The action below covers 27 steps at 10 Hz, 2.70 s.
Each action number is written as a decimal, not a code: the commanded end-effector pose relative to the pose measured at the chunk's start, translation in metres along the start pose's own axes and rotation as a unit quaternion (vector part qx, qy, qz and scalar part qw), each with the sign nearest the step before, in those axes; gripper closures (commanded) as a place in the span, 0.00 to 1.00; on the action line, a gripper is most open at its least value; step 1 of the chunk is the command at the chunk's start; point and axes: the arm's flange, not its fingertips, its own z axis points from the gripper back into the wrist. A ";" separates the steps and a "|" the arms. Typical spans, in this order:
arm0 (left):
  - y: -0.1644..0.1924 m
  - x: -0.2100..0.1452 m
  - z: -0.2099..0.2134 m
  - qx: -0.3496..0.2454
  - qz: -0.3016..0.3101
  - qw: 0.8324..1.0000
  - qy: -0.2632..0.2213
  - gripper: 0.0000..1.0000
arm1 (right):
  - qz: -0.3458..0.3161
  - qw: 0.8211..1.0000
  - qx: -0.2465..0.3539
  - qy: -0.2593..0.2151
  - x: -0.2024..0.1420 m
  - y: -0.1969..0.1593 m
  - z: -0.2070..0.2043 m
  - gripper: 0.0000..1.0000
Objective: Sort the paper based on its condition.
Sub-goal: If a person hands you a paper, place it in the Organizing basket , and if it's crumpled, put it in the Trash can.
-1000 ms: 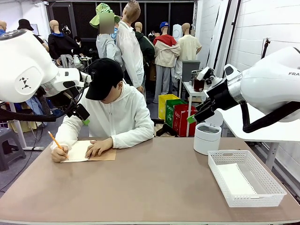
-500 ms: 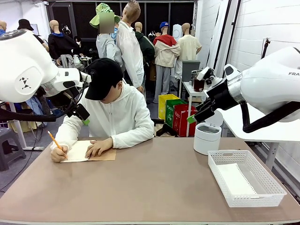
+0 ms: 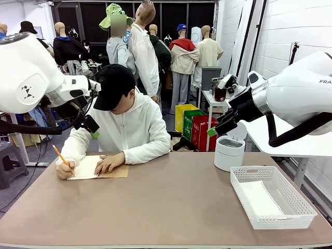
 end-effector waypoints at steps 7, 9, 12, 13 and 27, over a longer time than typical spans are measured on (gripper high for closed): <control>0.001 0.000 0.001 0.000 -0.001 1.000 -0.001 0.00 | 0.000 1.000 -0.002 0.001 0.000 0.000 0.000 0.00; 0.001 0.000 0.001 0.000 -0.001 1.000 -0.001 0.00 | 0.000 1.000 -0.002 0.001 0.000 0.000 0.000 0.00; 0.001 0.000 0.001 0.000 -0.001 1.000 -0.001 0.00 | 0.000 1.000 -0.002 0.001 0.000 0.000 0.000 0.00; 0.001 0.000 0.001 0.000 -0.001 1.000 -0.001 0.00 | 0.000 1.000 -0.002 0.001 0.000 0.000 0.000 0.00; 0.001 0.000 0.001 0.000 -0.001 1.000 -0.001 0.00 | 0.000 1.000 -0.002 0.001 0.000 0.000 0.000 0.00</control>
